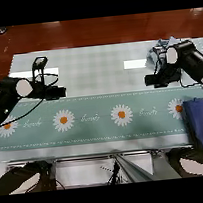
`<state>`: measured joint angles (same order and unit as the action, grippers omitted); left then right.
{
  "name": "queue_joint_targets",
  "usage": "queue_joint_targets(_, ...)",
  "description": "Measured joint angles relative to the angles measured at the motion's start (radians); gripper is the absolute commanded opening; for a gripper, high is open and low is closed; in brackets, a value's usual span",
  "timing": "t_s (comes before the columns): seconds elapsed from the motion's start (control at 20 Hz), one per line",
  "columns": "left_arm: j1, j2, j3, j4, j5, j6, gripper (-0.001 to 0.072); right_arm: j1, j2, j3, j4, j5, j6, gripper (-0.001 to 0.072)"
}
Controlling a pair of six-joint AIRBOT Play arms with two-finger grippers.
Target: Fold the shirts.
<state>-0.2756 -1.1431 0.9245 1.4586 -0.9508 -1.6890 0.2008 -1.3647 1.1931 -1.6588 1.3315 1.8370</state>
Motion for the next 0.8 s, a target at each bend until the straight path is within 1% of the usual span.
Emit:
queue_joint_targets(0.65, 0.000, 0.000, 0.000, 0.000, 0.000, 0.000, 0.0023, 0.000, 0.000, 0.000, 0.000, -0.001, 0.000, 0.0030)
queue_joint_targets(0.8, 0.000, 0.000, 0.000, 0.000, 0.002, 0.000, 0.0023, 0.000, 0.000, 0.000, -0.022, -0.076, -0.001, 0.0029)
